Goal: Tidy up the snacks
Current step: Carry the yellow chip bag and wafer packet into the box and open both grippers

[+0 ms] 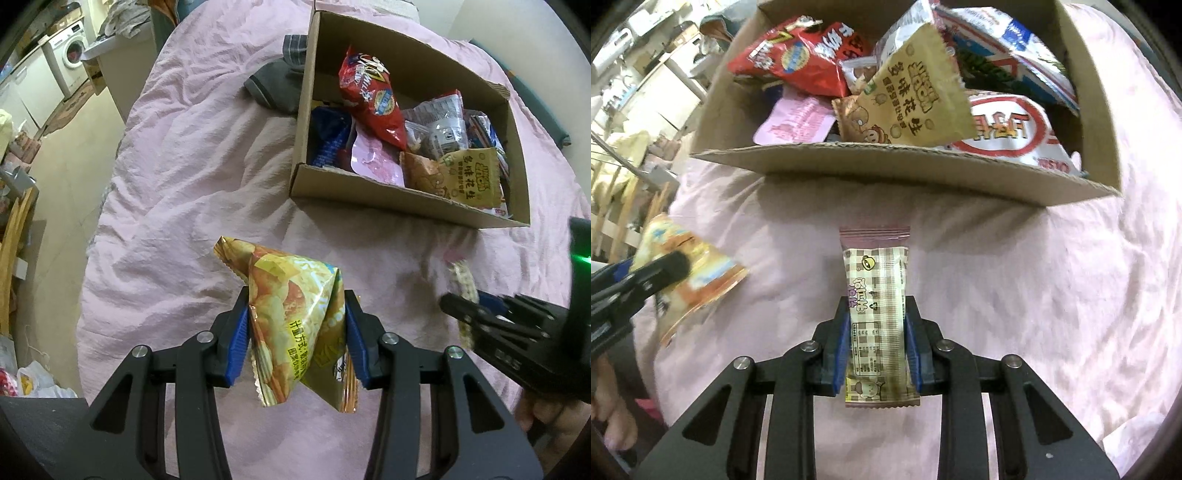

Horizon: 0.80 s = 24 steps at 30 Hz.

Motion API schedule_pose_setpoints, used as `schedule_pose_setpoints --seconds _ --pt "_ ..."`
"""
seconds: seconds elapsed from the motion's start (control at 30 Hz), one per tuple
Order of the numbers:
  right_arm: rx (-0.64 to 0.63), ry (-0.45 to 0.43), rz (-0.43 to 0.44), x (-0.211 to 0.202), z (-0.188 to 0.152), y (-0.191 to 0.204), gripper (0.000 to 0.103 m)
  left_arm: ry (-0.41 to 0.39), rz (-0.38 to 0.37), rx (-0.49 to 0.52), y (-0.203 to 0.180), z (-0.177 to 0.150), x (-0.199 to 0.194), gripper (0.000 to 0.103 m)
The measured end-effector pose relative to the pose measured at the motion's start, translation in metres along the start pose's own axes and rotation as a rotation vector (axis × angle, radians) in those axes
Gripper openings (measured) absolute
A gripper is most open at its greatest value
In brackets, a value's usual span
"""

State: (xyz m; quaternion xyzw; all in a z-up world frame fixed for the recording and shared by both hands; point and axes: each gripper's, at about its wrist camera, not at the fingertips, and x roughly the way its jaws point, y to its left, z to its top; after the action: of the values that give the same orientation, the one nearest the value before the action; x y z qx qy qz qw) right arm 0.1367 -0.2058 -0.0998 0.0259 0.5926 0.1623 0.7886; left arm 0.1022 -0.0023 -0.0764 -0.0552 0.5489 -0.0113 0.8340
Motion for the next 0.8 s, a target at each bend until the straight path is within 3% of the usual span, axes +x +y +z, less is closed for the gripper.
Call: schedule_pose_setpoints --seconds 0.37,0.63,0.8 --pt "0.0 -0.078 0.083 -0.056 -0.02 -0.015 0.028 -0.027 0.01 -0.006 0.004 0.0 -0.001 0.041" --pt "0.018 -0.257 0.133 -0.105 -0.013 -0.016 0.028 -0.074 -0.028 -0.003 -0.004 0.015 -0.03 0.041" --pt "0.032 -0.356 0.14 -0.119 0.0 -0.018 0.028 -0.159 -0.027 0.03 -0.013 0.04 -0.056 0.041"
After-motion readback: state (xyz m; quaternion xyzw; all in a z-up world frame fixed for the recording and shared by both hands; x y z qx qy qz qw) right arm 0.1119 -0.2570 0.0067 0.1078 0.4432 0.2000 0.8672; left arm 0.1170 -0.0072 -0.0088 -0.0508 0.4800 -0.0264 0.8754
